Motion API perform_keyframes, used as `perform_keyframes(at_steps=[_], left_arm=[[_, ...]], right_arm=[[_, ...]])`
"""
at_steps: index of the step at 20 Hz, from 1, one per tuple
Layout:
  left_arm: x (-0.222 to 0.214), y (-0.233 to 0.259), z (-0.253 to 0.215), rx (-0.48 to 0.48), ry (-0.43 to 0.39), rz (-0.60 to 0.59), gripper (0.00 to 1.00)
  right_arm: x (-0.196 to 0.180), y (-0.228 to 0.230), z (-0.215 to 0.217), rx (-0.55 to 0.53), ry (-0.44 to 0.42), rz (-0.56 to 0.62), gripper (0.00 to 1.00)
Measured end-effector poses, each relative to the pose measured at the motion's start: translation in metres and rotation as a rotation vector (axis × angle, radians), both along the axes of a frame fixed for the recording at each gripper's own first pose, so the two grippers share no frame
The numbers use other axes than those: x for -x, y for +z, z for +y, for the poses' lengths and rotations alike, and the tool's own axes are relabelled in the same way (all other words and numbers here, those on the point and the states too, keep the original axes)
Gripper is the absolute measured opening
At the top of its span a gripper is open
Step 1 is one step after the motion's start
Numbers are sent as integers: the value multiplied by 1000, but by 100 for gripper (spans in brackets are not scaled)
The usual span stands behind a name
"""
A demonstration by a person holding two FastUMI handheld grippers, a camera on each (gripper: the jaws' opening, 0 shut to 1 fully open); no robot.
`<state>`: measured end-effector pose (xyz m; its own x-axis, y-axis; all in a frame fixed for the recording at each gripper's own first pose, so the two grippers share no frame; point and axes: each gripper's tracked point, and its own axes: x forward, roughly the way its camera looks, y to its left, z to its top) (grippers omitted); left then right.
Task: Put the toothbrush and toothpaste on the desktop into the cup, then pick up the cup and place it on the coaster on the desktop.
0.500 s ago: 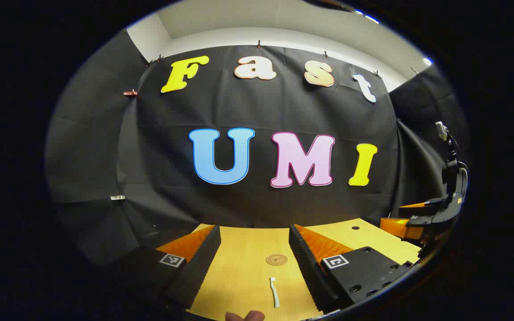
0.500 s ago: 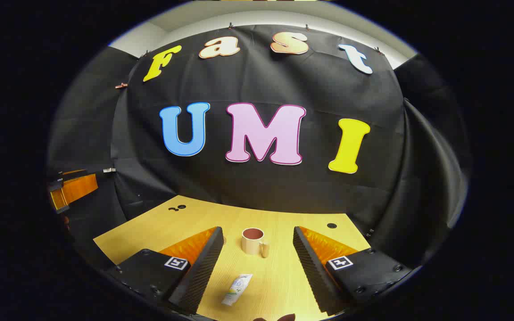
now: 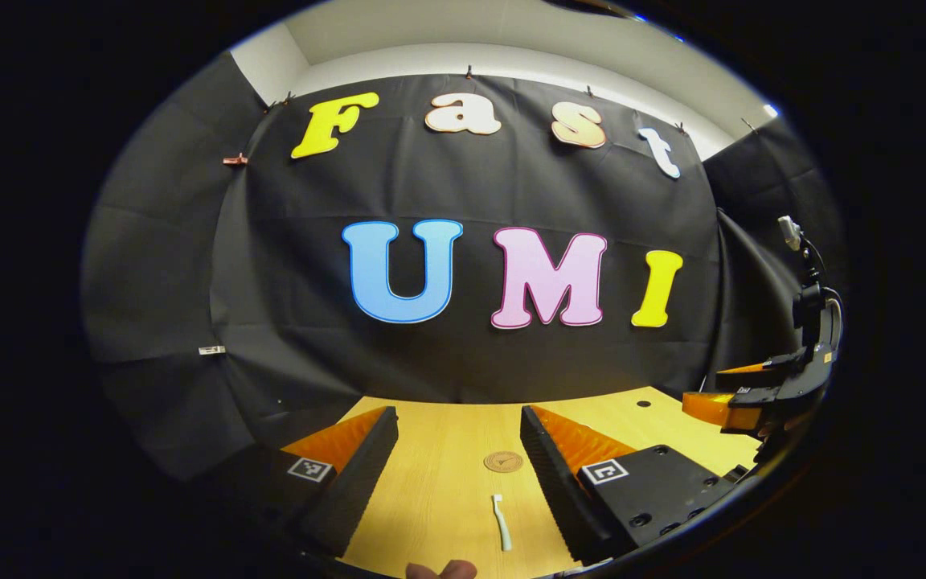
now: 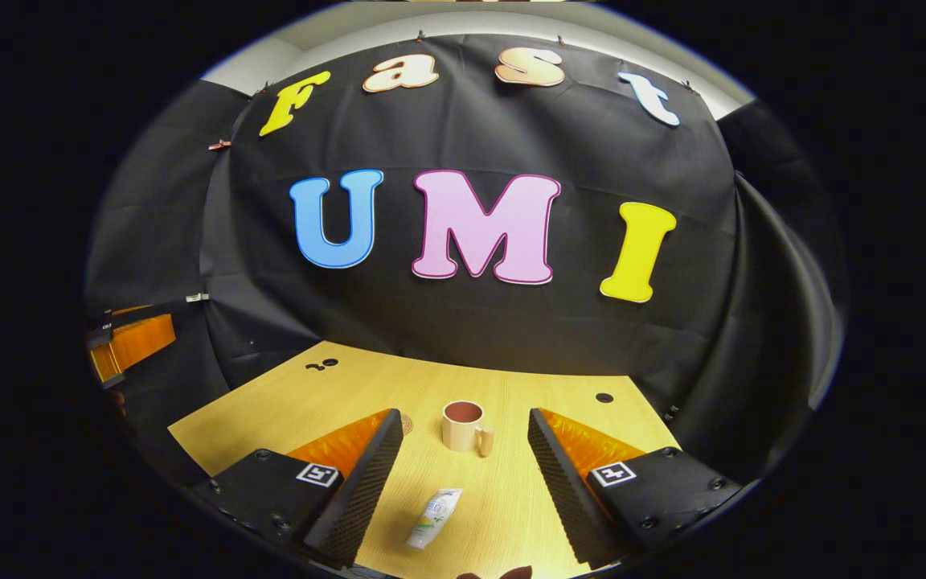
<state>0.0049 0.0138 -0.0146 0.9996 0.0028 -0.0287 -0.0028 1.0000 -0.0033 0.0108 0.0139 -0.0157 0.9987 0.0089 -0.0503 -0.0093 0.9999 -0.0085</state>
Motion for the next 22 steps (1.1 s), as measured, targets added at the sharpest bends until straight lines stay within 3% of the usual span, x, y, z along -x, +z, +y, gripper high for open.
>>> perform_keyframes(at_steps=[5, 12, 22], left_arm=[[-3, -5, 9, 6, 9, 16, 96], [-4, -18, 17, 5, 20, 32, 96], [3, -48, 27, 19, 59, 94, 97]], right_arm=[[-6, -7, 7, 6, 8, 19, 96], [-23, -39, 13, 10, 5, 132, 96], [-60, -181, 26, 34, 26, 515, 97]])
